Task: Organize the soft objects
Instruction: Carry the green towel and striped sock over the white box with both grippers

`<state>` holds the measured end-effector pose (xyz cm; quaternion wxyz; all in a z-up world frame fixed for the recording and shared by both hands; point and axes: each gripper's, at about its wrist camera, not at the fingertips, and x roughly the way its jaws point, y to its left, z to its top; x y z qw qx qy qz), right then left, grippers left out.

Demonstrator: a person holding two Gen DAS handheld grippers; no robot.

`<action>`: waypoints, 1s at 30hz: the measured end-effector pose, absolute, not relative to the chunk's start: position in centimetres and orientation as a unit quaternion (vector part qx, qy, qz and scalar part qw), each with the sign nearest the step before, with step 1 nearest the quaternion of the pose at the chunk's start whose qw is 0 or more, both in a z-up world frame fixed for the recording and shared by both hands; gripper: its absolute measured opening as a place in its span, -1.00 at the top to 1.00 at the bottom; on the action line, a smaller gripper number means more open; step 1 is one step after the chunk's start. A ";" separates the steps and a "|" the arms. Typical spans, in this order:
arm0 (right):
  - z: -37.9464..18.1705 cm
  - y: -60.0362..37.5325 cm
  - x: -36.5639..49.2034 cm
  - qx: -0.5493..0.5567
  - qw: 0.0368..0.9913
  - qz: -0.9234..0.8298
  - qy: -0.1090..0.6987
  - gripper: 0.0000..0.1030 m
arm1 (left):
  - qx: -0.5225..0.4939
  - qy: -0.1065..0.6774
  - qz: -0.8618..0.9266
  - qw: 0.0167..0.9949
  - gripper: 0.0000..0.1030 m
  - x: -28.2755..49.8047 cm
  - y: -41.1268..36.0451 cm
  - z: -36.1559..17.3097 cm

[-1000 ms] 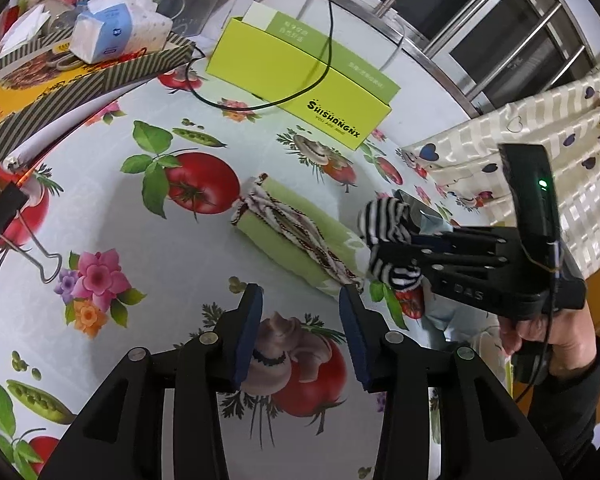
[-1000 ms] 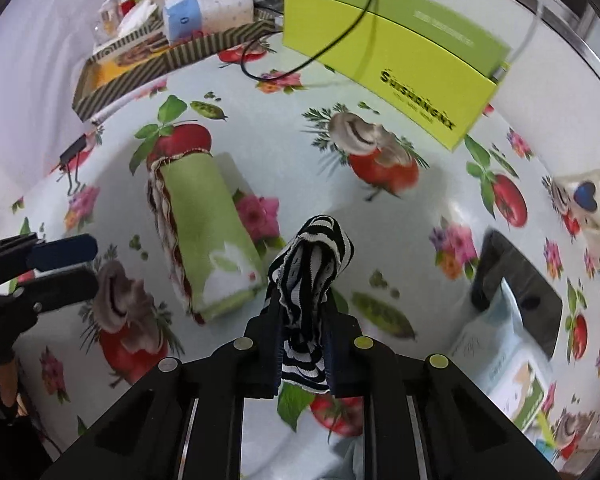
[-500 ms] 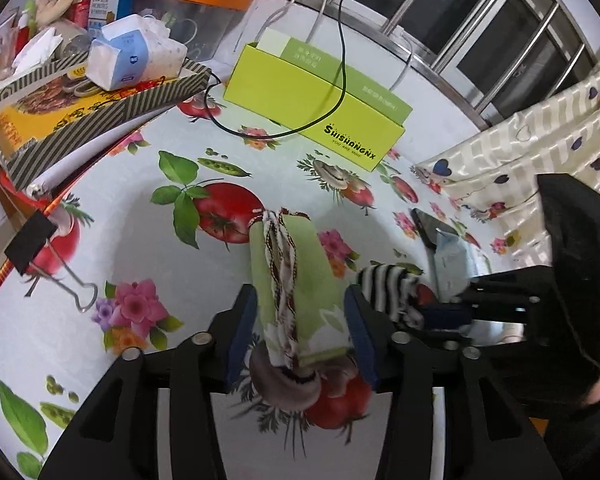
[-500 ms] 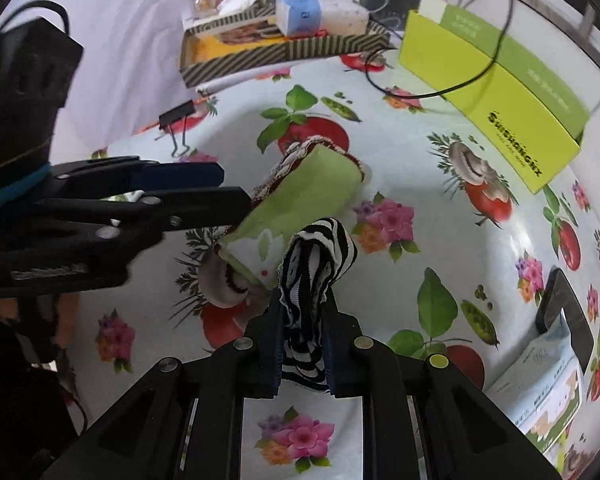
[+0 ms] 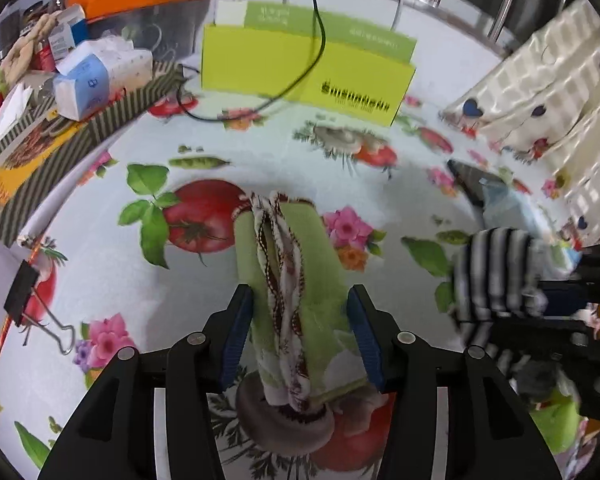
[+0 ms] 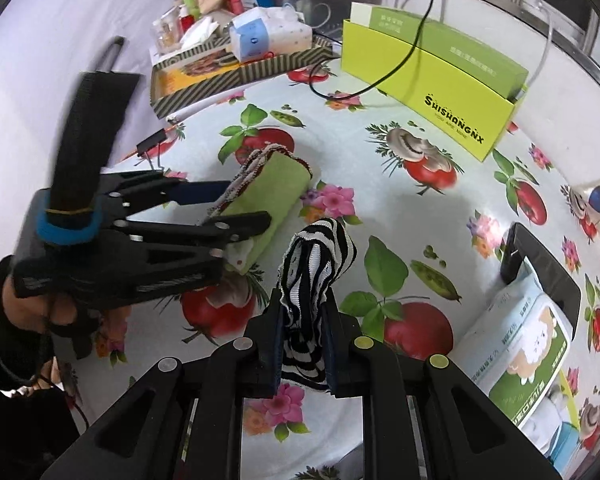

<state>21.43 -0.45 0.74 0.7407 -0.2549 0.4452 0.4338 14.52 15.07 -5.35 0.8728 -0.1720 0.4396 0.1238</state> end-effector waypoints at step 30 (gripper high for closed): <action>5.2 -8.4 15.3 -0.138 0.831 0.399 0.361 0.70 | -0.146 0.329 0.094 0.928 0.25 6.2 9.6 1.6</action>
